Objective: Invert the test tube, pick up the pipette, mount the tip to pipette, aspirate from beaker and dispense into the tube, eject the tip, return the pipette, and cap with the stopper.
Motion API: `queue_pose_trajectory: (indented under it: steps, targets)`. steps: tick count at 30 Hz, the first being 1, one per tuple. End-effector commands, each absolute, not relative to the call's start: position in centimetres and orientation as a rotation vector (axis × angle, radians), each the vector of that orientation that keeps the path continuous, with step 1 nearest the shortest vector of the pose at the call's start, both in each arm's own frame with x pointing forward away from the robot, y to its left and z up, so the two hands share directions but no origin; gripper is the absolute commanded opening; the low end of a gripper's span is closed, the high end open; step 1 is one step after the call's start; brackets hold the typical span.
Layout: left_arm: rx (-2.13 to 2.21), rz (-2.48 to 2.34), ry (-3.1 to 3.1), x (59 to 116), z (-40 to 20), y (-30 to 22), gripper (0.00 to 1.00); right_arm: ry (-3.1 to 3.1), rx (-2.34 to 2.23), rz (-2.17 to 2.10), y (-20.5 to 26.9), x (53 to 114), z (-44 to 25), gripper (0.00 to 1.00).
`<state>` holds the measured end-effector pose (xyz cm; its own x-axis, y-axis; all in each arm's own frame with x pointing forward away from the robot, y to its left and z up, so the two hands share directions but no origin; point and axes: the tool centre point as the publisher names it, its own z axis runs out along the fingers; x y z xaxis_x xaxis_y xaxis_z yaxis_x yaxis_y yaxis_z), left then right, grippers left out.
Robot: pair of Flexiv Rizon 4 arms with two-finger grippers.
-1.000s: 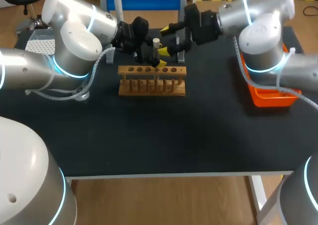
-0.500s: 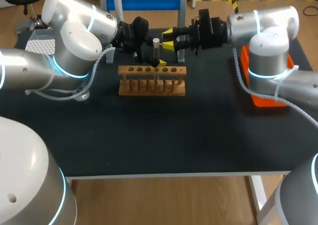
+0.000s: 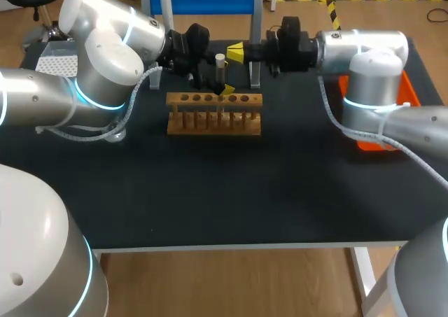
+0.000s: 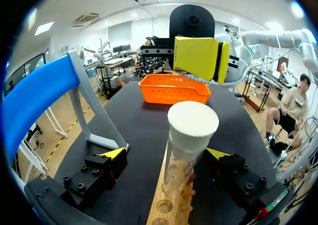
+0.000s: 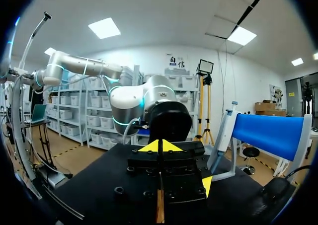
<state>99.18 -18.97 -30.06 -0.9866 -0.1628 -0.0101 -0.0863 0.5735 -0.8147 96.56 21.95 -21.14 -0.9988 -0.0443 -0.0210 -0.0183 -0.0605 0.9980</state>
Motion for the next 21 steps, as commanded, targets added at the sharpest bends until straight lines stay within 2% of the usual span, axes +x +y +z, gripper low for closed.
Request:
queue_pose_trajectory:
  steps: [1, 21]
  targets:
    - [-0.215, -1.395, 2.717, 99.3, -30.0, -19.0, 1.00, -2.122, 0.087, -2.265, 22.4, 97.2, -21.2, 0.00]
    - [-0.215, -1.395, 2.717, 99.3, -30.0, -19.0, 1.00, -2.140, 0.070, -2.153, 23.4, 97.4, -21.4, 0.00]
